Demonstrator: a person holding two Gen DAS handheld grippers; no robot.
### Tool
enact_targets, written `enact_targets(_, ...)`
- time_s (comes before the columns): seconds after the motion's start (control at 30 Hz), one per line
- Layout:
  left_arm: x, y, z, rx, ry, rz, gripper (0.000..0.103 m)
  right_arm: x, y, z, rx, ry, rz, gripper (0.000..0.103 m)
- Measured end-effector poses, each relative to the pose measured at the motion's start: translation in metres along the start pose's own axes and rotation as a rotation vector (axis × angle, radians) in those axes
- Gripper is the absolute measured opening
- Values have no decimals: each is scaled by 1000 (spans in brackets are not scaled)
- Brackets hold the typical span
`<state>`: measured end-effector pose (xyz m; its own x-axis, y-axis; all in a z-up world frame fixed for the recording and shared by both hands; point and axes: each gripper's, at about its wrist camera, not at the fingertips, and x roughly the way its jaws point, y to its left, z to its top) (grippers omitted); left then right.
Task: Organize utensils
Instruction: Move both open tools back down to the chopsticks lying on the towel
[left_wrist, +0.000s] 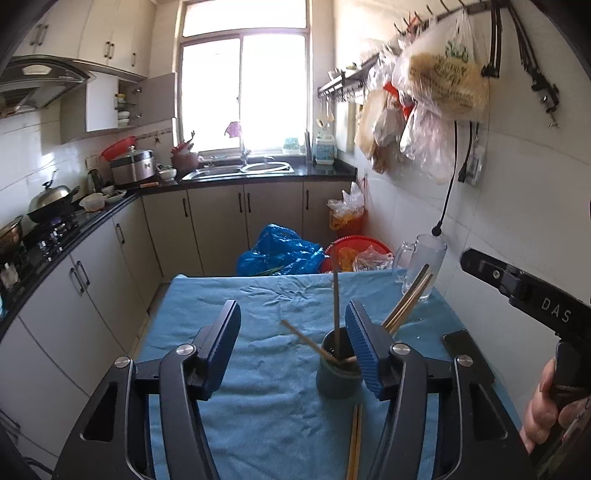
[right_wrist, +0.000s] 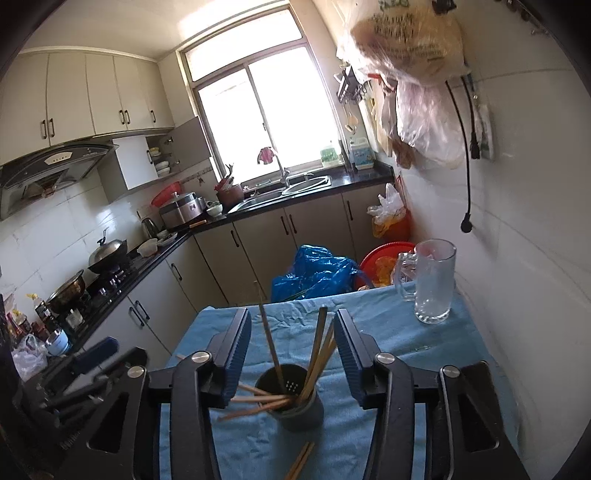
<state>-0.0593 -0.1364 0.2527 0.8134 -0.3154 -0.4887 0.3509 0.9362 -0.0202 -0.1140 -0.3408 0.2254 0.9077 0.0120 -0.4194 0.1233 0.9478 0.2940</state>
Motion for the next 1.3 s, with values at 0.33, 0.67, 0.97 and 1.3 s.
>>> enact_targets(0.33, -75, 36, -56, -91, -2, 29, 70, -58, -2, -58, -66, 92, -41, 64)
enact_targets(0.67, -26, 27, -152, -49, 248, -62, 72, -28, -33, -160, -56, 366, -62, 64)
enact_targets(0.97, 49, -21, -212, 28, 481, -161, 46, -8, -68, -206, 76, 450, -43, 64)
enact_targets(1.3, 85, -40, -213, 60, 526, -145, 17, 4, -89, -214, 156, 456, -34, 65)
